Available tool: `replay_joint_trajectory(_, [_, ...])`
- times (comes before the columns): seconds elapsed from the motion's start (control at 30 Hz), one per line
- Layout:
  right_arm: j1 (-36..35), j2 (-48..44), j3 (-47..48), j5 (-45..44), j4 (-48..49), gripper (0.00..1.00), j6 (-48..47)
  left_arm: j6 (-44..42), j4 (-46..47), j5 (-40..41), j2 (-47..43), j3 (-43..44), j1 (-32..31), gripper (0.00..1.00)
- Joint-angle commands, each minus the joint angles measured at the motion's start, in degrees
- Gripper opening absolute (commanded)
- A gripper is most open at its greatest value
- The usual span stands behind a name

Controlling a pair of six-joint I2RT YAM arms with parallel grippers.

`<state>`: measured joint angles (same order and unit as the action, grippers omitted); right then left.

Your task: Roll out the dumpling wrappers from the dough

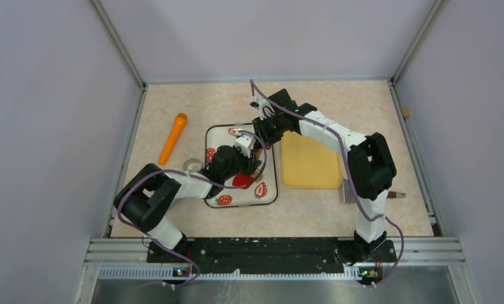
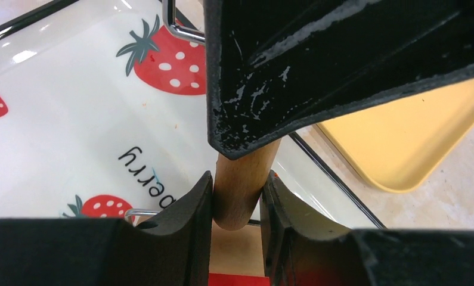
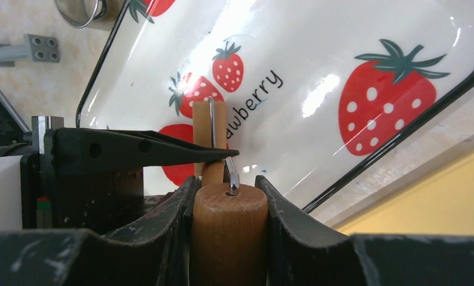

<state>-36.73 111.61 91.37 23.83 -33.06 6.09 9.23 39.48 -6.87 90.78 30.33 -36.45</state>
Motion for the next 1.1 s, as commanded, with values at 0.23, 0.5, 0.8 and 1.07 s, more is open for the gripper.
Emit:
replay_joint_trajectory(0.23, [0.15,-1.27,1.0,-4.84,-4.07,0.0,-5.76,-3.24,-11.64,1.16,3.86,8.76,-0.25,0.0])
replay_joint_trajectory(0.5, [-0.19,-8.01,3.81,5.66,-4.91,0.0,-6.54,-6.24,-24.8,-1.36,-8.16,13.73,-0.19,0.0])
replay_joint_trajectory(0.8, [-3.55,-4.64,2.03,6.46,-2.82,0.0,-6.53,-1.44,-30.99,0.78,-15.05,7.47,-0.13,0.0])
replay_joint_trajectory(1.07, [-5.42,1.53,3.96,1.85,-2.94,0.0,-7.76,2.32,-26.59,5.28,-12.94,1.9,-0.05,0.0])
